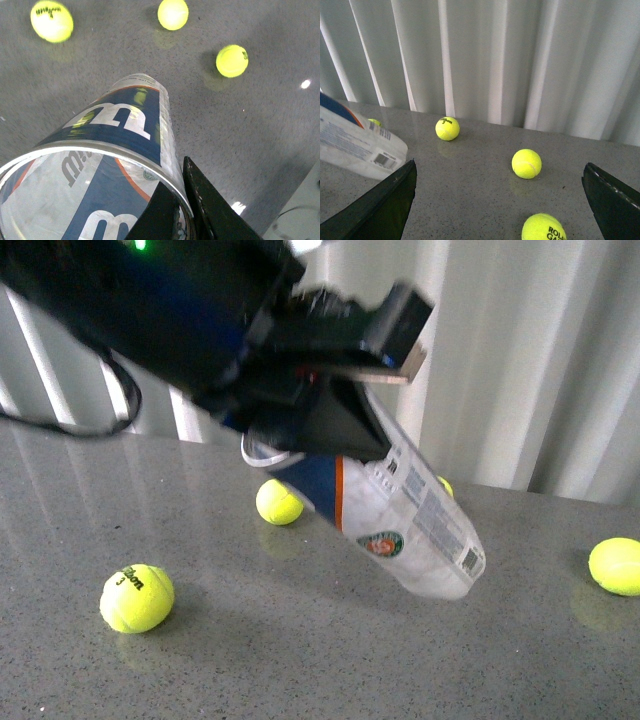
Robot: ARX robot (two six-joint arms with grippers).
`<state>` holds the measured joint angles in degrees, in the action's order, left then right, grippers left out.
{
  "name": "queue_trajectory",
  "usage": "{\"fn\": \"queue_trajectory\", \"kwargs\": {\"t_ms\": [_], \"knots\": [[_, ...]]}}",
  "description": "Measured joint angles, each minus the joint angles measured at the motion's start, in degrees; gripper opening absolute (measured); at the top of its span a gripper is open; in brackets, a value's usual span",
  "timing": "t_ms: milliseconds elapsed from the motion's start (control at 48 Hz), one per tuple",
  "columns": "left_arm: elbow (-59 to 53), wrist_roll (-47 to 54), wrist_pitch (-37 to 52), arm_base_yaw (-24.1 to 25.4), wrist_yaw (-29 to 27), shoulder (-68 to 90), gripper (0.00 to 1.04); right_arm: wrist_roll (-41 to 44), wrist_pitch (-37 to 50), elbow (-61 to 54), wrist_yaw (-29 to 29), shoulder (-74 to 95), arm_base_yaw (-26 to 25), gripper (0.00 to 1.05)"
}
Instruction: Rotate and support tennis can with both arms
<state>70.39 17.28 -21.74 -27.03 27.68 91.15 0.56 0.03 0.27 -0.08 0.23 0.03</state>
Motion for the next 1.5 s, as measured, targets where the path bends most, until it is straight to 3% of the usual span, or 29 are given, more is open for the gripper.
{"fn": "queue_trajectory", "kwargs": {"t_ms": [292,355,542,855,1105,1502], "knots": [[9.90,38.99,-24.22,-7.61,-14.29,-0.07,0.04,-0.02,0.00,0.00,0.00,0.00,0.00,0.98],[10.12,48.81,-26.75,-9.18,-18.38,1.33,0.04,-0.02,0.00,0.00,0.00,0.00,0.00,0.98],[10.47,61.90,-26.51,-12.09,-24.33,5.81,0.04,-0.02,0.00,0.00,0.00,0.00,0.00,0.98],[20.17,71.38,-31.95,-14.99,-25.81,15.43,0.04,0.00,0.00,0.00,0.00,0.00,0.00,0.98],[27.54,73.94,-38.73,-15.10,-27.45,21.24,0.04,-0.02,0.00,0.00,0.00,0.00,0.00,0.98],[33.81,75.65,-41.48,-14.58,-27.50,27.36,0.04,0.00,0.00,0.00,0.00,0.00,0.00,0.98]]}}
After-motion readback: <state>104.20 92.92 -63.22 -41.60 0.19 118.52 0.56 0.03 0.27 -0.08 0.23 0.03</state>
